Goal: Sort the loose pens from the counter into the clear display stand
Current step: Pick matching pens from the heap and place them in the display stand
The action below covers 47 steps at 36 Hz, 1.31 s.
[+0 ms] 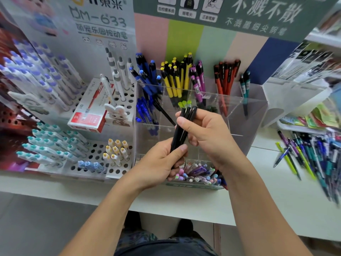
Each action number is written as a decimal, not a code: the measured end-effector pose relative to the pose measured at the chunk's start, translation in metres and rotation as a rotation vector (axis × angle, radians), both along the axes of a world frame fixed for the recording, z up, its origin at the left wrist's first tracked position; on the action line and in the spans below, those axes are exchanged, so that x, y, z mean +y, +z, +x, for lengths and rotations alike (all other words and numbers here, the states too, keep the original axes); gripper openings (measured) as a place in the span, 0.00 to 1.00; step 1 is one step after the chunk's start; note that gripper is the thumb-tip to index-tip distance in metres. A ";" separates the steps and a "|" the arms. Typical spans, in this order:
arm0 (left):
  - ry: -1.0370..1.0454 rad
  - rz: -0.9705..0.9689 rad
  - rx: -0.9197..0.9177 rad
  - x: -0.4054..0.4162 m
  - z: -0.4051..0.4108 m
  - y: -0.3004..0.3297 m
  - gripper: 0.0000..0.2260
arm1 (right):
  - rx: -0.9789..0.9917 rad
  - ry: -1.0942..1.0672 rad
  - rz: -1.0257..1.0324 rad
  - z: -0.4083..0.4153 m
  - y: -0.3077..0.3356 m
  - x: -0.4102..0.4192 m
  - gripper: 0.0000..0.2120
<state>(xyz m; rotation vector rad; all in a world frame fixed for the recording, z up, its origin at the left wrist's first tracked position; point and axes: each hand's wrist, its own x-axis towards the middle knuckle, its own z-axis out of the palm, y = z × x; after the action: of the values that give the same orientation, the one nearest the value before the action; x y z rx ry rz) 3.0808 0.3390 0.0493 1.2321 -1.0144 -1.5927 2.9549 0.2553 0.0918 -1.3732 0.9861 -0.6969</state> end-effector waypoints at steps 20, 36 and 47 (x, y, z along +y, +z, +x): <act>0.616 -0.128 -0.272 -0.009 0.033 -0.023 0.05 | 0.682 -0.071 -0.799 0.058 0.004 -0.023 0.08; 0.730 -0.305 -0.200 -0.006 0.005 -0.031 0.06 | 0.764 -0.056 -0.652 0.022 0.008 -0.005 0.17; 0.262 -0.303 -0.072 -0.056 -0.207 -0.021 0.07 | 0.315 -0.700 -0.202 -0.225 -0.047 -0.033 0.08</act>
<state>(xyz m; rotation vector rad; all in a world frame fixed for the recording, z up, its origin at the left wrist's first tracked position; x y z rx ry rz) 2.8738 0.2835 0.0284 1.1641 -1.0485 -1.1543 2.7294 0.2221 0.0450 -1.3285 1.7231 -1.1395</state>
